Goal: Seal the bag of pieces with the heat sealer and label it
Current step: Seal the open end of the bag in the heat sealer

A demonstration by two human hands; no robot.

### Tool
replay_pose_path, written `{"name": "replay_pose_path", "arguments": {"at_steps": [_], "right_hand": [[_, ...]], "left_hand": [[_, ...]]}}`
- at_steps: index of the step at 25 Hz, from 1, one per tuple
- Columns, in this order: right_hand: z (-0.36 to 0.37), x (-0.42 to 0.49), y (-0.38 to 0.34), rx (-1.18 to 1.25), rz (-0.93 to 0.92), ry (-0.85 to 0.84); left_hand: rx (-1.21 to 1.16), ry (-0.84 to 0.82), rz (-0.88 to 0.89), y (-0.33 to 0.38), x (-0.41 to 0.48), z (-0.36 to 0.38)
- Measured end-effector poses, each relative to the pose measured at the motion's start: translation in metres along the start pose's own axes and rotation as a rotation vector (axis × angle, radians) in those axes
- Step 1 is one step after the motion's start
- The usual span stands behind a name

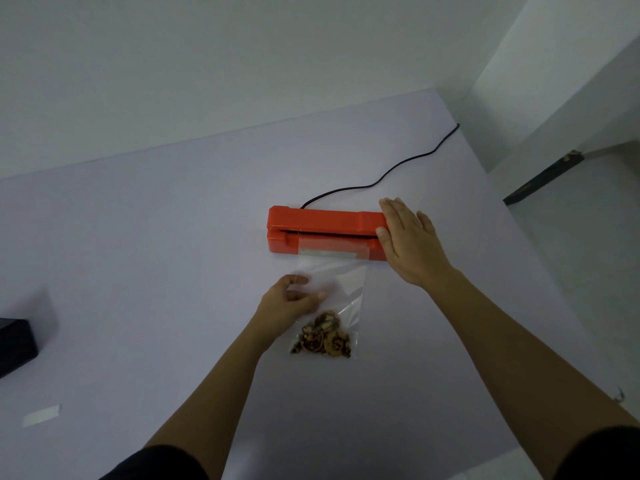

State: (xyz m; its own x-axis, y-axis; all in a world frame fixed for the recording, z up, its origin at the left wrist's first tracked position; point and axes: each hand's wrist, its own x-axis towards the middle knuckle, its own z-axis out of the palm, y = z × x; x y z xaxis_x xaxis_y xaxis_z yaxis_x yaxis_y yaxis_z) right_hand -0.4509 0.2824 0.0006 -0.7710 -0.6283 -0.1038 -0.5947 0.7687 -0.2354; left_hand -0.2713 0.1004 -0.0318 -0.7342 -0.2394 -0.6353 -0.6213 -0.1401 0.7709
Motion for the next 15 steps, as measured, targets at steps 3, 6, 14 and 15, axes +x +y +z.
{"name": "replay_pose_path", "arguments": {"at_steps": [3,6,14,15], "right_hand": [[0.0014,0.0009,-0.0006,0.014,-0.001,-0.002],[0.0022,0.0012,0.0001,0.017,0.001,0.001],[0.0015,0.0016,0.0005,0.008,0.009,0.004],[0.0013,0.0016,0.0,0.004,0.01,0.002]], "left_hand": [[0.056,-0.049,-0.035,-0.0033,-0.004,-0.0003],[0.149,-0.051,-0.028,-0.0046,-0.0036,0.0006],[0.288,0.008,-0.006,0.0,0.0034,0.0037],[0.291,0.013,-0.007,-0.0003,0.0037,0.0034]]}}
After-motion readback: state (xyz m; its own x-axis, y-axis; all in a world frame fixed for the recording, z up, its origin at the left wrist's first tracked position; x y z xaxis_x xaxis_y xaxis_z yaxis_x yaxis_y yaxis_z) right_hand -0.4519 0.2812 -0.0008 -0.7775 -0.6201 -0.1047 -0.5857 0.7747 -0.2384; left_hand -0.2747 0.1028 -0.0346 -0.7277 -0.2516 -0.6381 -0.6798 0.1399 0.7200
